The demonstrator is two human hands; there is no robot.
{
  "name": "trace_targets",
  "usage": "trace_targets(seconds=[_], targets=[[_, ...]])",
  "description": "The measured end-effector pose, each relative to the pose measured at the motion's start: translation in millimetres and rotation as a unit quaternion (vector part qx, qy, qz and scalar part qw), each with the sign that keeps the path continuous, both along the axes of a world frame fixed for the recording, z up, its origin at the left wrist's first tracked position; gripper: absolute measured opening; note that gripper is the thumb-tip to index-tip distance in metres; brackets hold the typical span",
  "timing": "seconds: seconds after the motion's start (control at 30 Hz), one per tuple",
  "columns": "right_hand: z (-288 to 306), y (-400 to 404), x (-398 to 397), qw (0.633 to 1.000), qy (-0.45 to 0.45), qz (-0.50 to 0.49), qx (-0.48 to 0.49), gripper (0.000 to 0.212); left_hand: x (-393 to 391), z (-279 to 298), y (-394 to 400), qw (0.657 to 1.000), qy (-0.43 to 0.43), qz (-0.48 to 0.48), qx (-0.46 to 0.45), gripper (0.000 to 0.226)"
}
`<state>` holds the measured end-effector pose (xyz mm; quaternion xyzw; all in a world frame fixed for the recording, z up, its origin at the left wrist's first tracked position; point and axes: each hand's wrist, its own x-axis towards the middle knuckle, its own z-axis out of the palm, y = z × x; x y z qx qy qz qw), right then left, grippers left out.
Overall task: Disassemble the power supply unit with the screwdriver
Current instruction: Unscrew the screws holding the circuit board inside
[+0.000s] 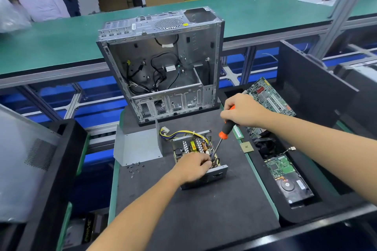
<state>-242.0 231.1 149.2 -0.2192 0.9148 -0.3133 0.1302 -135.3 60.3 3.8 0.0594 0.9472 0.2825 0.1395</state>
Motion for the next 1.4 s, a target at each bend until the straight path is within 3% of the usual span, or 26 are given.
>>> trace_targets(seconds=[0.2, 0.47, 0.73, 0.87, 1.07, 1.27, 1.4], targets=[[4.0, -10.3, 9.4, 0.992, 0.027, 0.101, 0.069, 0.017, -6.2, 11.8, -4.1, 0.997, -0.041, -0.039, 0.049, 0.015], [-4.5, -24.6, 16.7, 0.966, 0.036, 0.212, 0.146, 0.014, -17.5, 23.0, -1.0, 0.989, -0.012, -0.146, -0.010, 0.016], [-10.5, -31.1, 18.4, 0.927, 0.006, 0.310, 0.212, 0.016, -8.1, 19.2, -3.6, 0.996, -0.001, -0.071, 0.048, 0.010], [-16.9, -34.4, 21.1, 0.915, 0.000, 0.326, 0.237, 0.016, -8.8, 31.4, -10.5, 0.995, -0.010, -0.092, 0.045, 0.012], [-16.4, -42.0, 20.3, 0.897, -0.042, 0.339, 0.280, 0.011, -20.0, 42.3, -25.0, 0.987, -0.098, -0.122, -0.029, 0.022], [-19.8, -43.3, 25.4, 0.898, -0.046, 0.330, 0.286, 0.006, -21.9, 39.7, -25.9, 0.983, -0.140, -0.117, -0.026, 0.026], [-19.8, -42.8, 26.8, 0.899, -0.063, 0.326, 0.286, 0.005, -19.0, 35.8, -23.2, 0.989, -0.120, -0.087, -0.004, 0.021]])
